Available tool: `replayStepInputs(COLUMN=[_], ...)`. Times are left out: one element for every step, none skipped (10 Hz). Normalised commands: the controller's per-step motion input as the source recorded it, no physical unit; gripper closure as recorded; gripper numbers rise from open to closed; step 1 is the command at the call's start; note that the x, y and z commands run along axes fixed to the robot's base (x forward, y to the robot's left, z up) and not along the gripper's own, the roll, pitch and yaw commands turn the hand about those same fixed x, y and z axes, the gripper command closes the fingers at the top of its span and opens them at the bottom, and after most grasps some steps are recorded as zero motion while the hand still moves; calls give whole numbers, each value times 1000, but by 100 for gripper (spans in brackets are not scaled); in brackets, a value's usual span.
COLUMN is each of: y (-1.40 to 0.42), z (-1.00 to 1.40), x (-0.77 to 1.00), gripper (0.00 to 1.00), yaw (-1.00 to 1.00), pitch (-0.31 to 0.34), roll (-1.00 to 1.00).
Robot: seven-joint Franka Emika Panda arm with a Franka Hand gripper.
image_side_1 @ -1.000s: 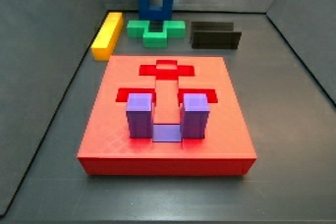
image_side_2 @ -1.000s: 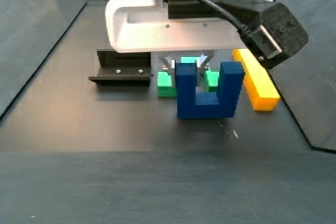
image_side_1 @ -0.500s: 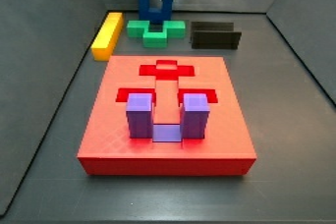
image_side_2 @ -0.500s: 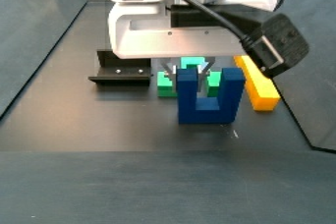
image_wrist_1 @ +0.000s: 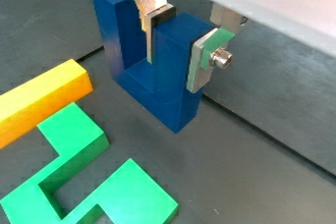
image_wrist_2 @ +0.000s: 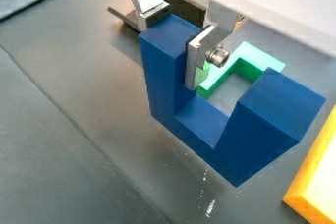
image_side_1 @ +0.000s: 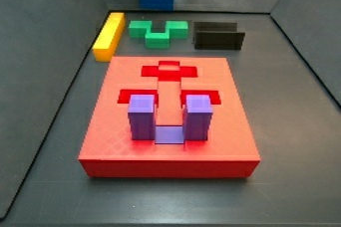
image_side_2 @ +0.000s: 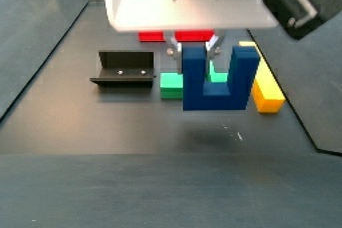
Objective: Pick up the blue object. Move up. Move to above the board. Insert the blue object.
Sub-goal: Move to above the board.
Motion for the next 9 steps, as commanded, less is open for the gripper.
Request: replayStepInputs(y=[0, -8, -13, 7, 11, 4, 14, -1400, -1400], z=[1400, 1400, 1400, 1400, 1400, 702, 263, 156, 150], x=[0, -19, -28, 13, 42, 36, 40, -38, -43], gripper=[100, 100, 100, 100, 100, 100, 100, 100, 100], yaw=[0, 9, -3, -5, -2, -10, -8, 31, 36], pitch=[0, 26, 7, 24, 50, 75, 51, 96, 82], roll=[0, -8, -11, -18, -27, -40, -40, -139, -64])
